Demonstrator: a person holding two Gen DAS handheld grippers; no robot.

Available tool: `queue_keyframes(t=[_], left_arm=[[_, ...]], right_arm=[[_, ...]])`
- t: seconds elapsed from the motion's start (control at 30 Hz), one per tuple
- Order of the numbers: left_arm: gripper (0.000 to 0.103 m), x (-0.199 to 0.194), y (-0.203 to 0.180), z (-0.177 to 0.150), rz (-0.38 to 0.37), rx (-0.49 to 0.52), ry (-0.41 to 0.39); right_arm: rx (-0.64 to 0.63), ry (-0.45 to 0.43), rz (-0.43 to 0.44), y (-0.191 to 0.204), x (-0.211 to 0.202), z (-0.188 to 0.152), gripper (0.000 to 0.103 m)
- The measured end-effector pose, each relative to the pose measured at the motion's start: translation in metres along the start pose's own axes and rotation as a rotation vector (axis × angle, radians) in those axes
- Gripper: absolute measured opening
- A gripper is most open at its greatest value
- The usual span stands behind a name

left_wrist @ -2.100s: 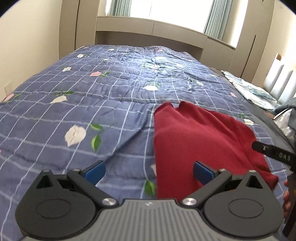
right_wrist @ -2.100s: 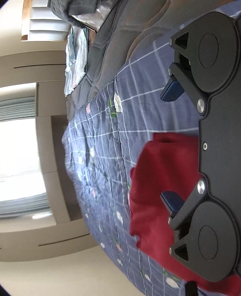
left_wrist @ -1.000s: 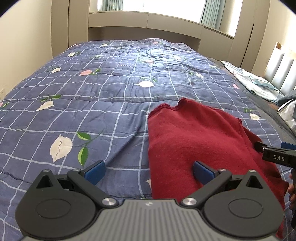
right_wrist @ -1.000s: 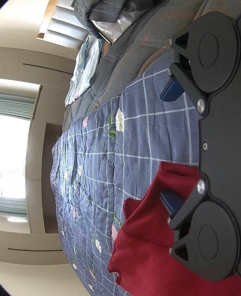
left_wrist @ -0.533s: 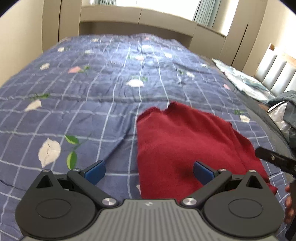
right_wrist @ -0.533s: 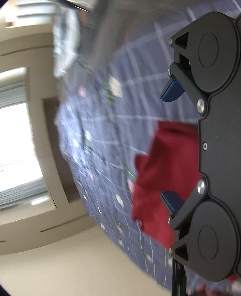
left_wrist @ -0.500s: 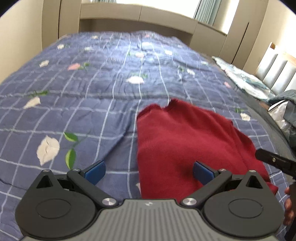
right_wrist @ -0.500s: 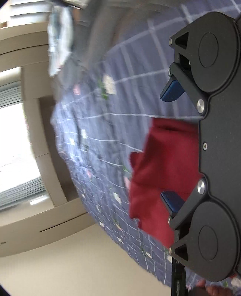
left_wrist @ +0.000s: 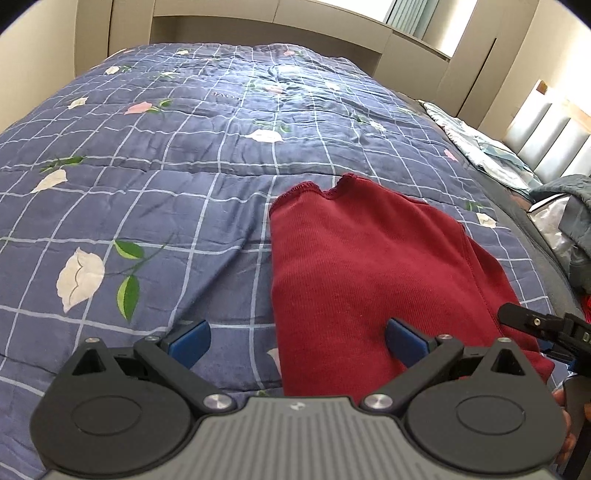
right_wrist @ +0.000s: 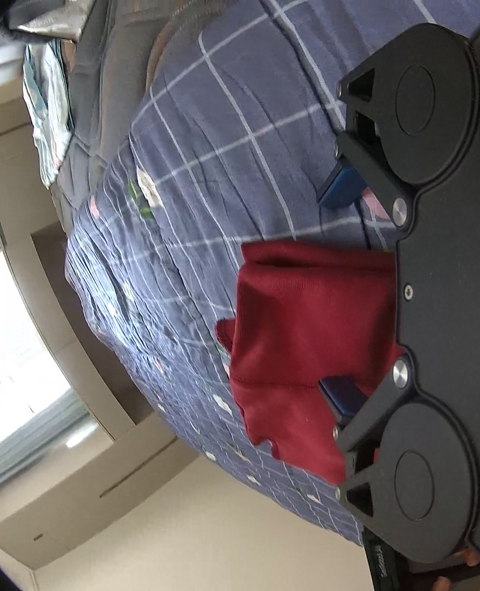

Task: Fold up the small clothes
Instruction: 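Grasp the sweater end with the right tool while the left tool grasps beside it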

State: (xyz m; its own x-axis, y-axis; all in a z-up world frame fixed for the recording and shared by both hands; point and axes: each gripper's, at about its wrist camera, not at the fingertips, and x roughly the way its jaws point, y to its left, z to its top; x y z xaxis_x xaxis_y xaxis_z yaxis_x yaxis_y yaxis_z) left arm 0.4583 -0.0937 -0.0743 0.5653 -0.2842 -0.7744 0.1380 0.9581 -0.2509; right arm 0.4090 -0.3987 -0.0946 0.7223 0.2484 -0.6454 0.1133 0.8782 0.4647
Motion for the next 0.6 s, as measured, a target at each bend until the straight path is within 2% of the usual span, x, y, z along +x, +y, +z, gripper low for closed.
queue_keyframes(t=[0.17, 0.27, 0.33, 0.43, 0.57, 0.6], left_arm=[[0.102, 0.0008, 0.0008, -0.0002, -0.008, -0.009, 0.003], [0.102, 0.0012, 0.0014, 0.0002, -0.018, -0.014, 0.013], [0.102, 0.0019, 0.0027, 0.0010, -0.031, -0.024, 0.026], [0.101, 0.0015, 0.0034, 0.0012, -0.051, -0.031, 0.042], [0.089, -0.0019, 0.0011, 0.0014, -0.082, -0.025, 0.049], [0.082, -0.0026, 0.0010, 0.0020, -0.100, -0.027, 0.055]], right_arm=[[0.000, -0.022, -0.035, 0.0011, 0.0005, -0.0038, 0.090], [0.005, -0.026, -0.044, 0.0002, 0.0005, -0.0044, 0.083], [0.010, -0.028, -0.045, -0.0009, -0.0005, -0.0047, 0.076], [0.025, -0.022, -0.015, -0.0016, -0.0016, -0.0048, 0.053], [0.052, -0.015, 0.013, 0.0013, -0.0023, -0.0059, 0.037], [0.053, -0.019, 0.015, 0.0026, -0.0033, -0.0059, 0.032]])
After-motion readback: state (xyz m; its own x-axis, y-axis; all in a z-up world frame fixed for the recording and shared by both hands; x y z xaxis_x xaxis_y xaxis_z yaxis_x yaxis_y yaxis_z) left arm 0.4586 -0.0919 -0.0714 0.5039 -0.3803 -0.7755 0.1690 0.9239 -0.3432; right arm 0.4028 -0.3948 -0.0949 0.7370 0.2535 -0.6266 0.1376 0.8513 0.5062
